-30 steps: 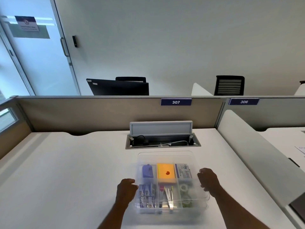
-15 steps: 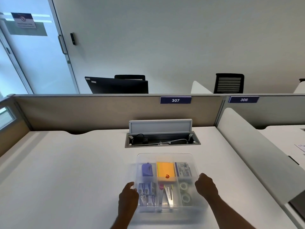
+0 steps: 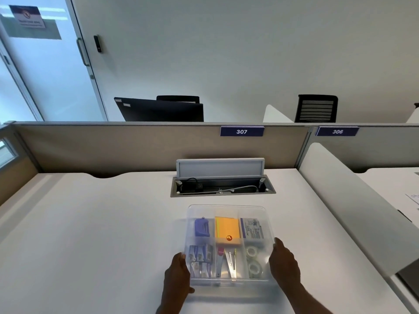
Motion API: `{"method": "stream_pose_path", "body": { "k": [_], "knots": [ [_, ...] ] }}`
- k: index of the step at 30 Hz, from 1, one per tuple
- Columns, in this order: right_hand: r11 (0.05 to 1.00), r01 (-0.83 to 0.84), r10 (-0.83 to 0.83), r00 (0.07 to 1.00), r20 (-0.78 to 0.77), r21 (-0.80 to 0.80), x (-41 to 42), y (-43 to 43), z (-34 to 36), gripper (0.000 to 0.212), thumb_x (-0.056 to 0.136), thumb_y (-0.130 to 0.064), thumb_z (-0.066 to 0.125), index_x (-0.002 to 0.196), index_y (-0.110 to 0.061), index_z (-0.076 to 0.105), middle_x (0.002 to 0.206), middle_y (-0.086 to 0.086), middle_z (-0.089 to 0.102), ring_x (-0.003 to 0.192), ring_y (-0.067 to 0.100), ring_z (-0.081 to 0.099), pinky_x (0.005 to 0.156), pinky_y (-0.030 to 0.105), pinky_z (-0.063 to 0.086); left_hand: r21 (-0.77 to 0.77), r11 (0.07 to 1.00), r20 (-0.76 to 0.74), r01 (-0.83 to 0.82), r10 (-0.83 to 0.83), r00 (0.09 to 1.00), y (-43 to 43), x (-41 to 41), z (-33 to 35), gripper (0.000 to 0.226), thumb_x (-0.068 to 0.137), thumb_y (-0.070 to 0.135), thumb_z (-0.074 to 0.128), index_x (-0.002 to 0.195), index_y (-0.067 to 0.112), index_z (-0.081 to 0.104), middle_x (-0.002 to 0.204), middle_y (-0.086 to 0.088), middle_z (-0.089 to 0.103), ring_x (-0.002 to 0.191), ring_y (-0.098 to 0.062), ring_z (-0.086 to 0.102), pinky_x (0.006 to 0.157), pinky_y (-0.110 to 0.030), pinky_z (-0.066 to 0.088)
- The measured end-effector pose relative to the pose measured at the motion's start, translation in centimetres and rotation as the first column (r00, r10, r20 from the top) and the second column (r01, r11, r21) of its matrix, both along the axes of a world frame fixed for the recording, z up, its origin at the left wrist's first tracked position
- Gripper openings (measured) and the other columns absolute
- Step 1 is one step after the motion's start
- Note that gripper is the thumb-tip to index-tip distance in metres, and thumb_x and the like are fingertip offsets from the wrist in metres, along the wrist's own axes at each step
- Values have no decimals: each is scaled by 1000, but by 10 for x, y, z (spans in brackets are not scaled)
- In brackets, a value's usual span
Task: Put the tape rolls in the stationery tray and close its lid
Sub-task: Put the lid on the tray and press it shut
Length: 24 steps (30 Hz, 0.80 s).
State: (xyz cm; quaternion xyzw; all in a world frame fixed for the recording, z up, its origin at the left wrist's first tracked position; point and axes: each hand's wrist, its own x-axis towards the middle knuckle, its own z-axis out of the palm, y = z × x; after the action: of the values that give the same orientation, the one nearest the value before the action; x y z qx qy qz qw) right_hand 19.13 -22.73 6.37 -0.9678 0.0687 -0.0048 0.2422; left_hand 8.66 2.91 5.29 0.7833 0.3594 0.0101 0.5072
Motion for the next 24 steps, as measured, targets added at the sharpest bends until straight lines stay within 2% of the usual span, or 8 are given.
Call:
{"method": "stream_pose_path", "body": {
  "k": [3,6,11,15,17,19,21,24],
  "knots": [
    [1000,-9,10,998,59,-16,-3,0,-1,31,99,-18,35,126,-13,49,102,14,68,96,36,65,80,39,53,12,1000,7,-13,13,1000,0,0,-2,37,100,35,26,126,18,47,122,-18,56,75,-34,61,46,-37,59],
    [1000,-18,19,998,64,-10,-4,0,-1,33,98,-19,36,128,-14,48,101,16,70,95,38,66,78,40,54,81,997,4,12,-13,1000,-1,-2,0,35,100,34,27,123,18,50,109,-13,61,73,-30,62,54,-40,60],
    [997,-47,51,996,67,-53,-2,0,-2,44,99,-22,38,143,-18,35,93,12,73,82,30,71,73,37,56,87,994,-30,60,-57,998,15,11,17,25,96,20,42,91,7,62,104,-22,66,91,-38,63,85,-46,53],
    [995,-22,22,1000,0,-98,2,3,2,48,97,-21,38,144,-20,31,92,9,72,81,27,71,74,36,57,9,1000,41,6,-6,999,25,39,27,29,91,5,51,118,-4,58,131,-20,56,120,-32,51,105,-36,37],
    [998,49,-50,998,-34,-47,7,7,8,43,93,-19,39,136,-23,41,96,13,70,86,33,69,76,37,55,-38,998,50,-54,56,997,24,54,30,33,90,2,50,122,-3,55,137,-19,50,126,-30,46,107,-31,31],
    [995,92,-90,994,-69,34,13,12,14,37,89,-17,41,125,-20,50,105,14,67,94,35,64,78,37,51,-19,999,40,-39,40,998,22,66,30,17,91,6,51,101,4,64,130,-19,56,117,-30,51,99,-30,34],
    [989,133,-127,988,-87,63,20,15,19,28,86,-14,42,110,-14,58,105,14,66,96,36,62,80,37,49,27,999,32,-38,38,999,23,77,29,19,93,13,50,81,5,63,116,-22,64,101,-32,56,92,-33,40],
    [984,168,-164,984,-69,64,30,12,19,22,91,-14,42,84,-8,62,94,15,67,90,37,64,78,38,53,73,995,10,-69,69,998,26,88,21,25,95,16,47,95,-2,65,111,-20,67,102,-34,60,90,-34,43]
  ]
}}
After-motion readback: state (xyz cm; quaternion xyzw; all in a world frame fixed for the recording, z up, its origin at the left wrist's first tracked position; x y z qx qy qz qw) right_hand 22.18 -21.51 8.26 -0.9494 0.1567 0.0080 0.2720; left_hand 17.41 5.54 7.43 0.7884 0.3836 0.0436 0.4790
